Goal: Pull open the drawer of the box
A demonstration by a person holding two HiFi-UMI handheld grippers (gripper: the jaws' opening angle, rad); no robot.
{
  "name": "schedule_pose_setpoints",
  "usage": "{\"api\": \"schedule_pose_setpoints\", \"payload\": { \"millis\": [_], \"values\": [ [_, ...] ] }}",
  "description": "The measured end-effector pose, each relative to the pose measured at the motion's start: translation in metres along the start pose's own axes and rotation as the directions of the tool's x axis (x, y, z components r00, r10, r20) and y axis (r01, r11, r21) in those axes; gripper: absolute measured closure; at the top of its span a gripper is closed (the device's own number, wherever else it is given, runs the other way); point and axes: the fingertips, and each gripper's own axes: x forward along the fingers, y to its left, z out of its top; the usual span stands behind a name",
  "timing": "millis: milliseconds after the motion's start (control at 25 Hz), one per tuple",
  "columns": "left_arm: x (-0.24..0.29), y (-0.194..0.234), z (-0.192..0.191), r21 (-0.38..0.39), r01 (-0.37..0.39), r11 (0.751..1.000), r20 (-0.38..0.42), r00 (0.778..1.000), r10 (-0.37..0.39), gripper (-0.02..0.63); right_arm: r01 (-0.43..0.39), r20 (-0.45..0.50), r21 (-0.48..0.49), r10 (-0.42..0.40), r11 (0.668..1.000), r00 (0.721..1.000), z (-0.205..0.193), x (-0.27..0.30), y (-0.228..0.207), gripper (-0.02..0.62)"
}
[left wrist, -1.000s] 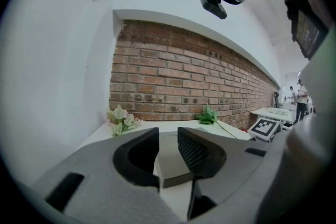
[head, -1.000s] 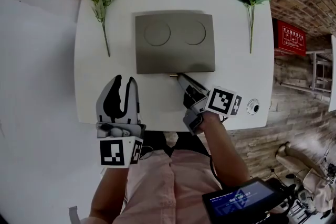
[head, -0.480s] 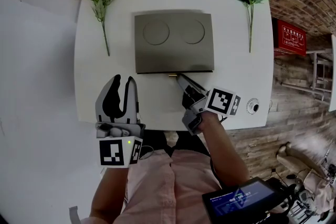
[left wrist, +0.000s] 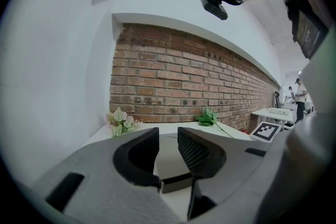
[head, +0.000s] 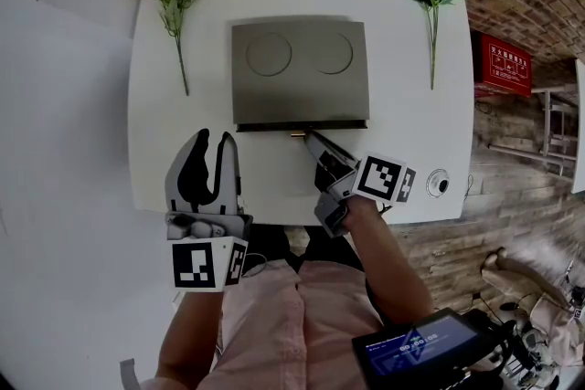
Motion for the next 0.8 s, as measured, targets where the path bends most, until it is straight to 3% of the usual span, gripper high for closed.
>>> {"api": "schedule_pose_setpoints", "payload": {
  "millis": [440, 800],
  "values": [
    [-0.002, -0.007, 0.000, 0.001, -0.006, 1.000, 0.016, 1.000, 0.006, 0.494, 0.007, -0.006, -0.003, -0.007, 1.000, 1.000, -0.006, -0.004, -0.005, 0.557],
    [-0.016, -0.017, 0.002, -0.002, -0.058, 0.998, 0.037, 0.998, 0.058, 0.492, -0.006, -0.026, -0.016, 0.006, 1.000, 1.000, -0.006, -0.004, -0.006, 0.557]
  ]
}}
